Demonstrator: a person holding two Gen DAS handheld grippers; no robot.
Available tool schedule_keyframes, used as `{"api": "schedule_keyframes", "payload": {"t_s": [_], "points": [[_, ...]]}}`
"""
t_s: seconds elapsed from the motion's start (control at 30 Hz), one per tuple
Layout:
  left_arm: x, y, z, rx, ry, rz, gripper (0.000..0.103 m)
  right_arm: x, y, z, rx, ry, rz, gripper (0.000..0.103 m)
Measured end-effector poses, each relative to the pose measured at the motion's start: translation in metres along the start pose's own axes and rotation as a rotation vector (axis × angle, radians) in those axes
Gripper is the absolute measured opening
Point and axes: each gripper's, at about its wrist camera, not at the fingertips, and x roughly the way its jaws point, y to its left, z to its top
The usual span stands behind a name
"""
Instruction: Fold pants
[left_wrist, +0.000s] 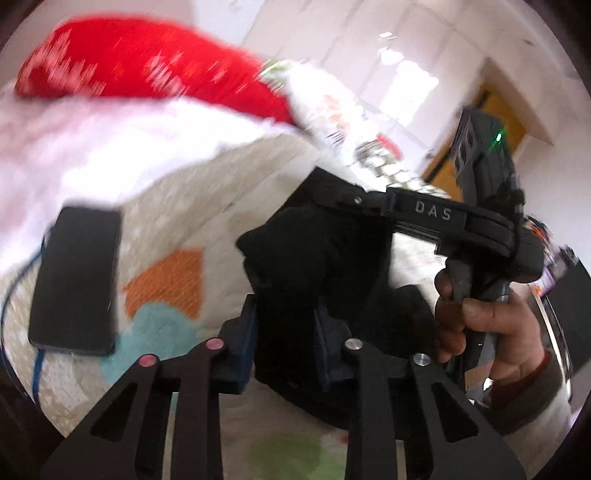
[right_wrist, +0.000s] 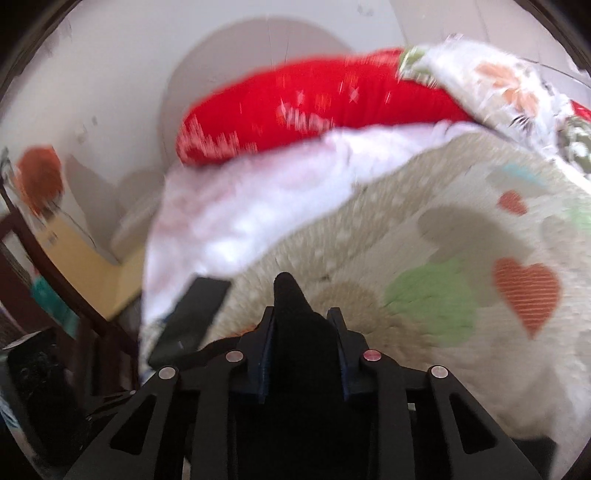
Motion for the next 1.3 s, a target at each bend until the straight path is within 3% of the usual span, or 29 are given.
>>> {"api": "schedule_keyframes", "payload": {"t_s": [0.1,0.23,0.37,0.47,0.5,0.53,0.6,0.63,0.67,0.8,0.87,0.97,1.07,1.17,1.3], "points": [[-0.018,-0.043,0.0,0.112,-0.039,-0.07,0.024,-0.058,-0.014,-0.007,0.039,-0.096,0.021,0.026],[-0.019,-0.104,-0.017,0.25,-0.012,-0.198,0.024,-0.129,-0.041,-0.04,0.105,-0.184,-0.042,0.026],[0.018,-0.162,-0.061,0.394,0.113,-0.291,0.024,-0.185,-0.082,-0.101,0.251,-0.22,-0.225,0.031],[0.05,-0.188,-0.094,0.492,0.241,-0.29,0.027,-0.213,-0.117,-0.15,0.44,-0.228,-0.307,0.052],[0.051,-0.192,-0.098,0.502,0.262,-0.303,0.027,-0.22,-0.123,-0.162,0.486,-0.232,-0.313,0.053],[0.047,-0.195,-0.101,0.507,0.289,-0.345,0.032,-0.228,-0.128,-0.173,0.521,-0.239,-0.304,0.053],[0.029,-0.197,-0.098,0.534,0.289,-0.404,0.056,-0.238,-0.127,-0.193,0.541,-0.254,-0.276,0.063],[0.018,-0.196,-0.094,0.554,0.264,-0.422,0.074,-0.242,-0.125,-0.198,0.532,-0.251,-0.264,0.067],[0.001,-0.193,-0.089,0.573,0.214,-0.434,0.079,-0.243,-0.121,-0.204,0.533,-0.259,-0.25,0.073],[-0.015,-0.177,-0.062,0.585,0.138,-0.378,0.079,-0.229,-0.114,-0.207,0.554,-0.257,-0.157,0.074],[-0.014,-0.164,-0.055,0.56,0.119,-0.322,0.079,-0.213,-0.108,-0.202,0.542,-0.229,-0.155,0.074],[0.001,-0.142,-0.049,0.503,0.131,-0.222,0.079,-0.19,-0.093,-0.194,0.507,-0.168,-0.168,0.074],[0.016,-0.116,-0.045,0.439,0.141,-0.174,0.079,-0.189,-0.079,-0.193,0.469,-0.181,-0.23,0.074],[0.026,-0.1,-0.047,0.397,0.16,-0.145,0.079,-0.195,-0.068,-0.196,0.458,-0.192,-0.241,0.074],[0.043,-0.096,-0.052,0.377,0.198,-0.127,0.079,-0.191,-0.051,-0.2,0.396,-0.141,-0.238,0.074]]}}
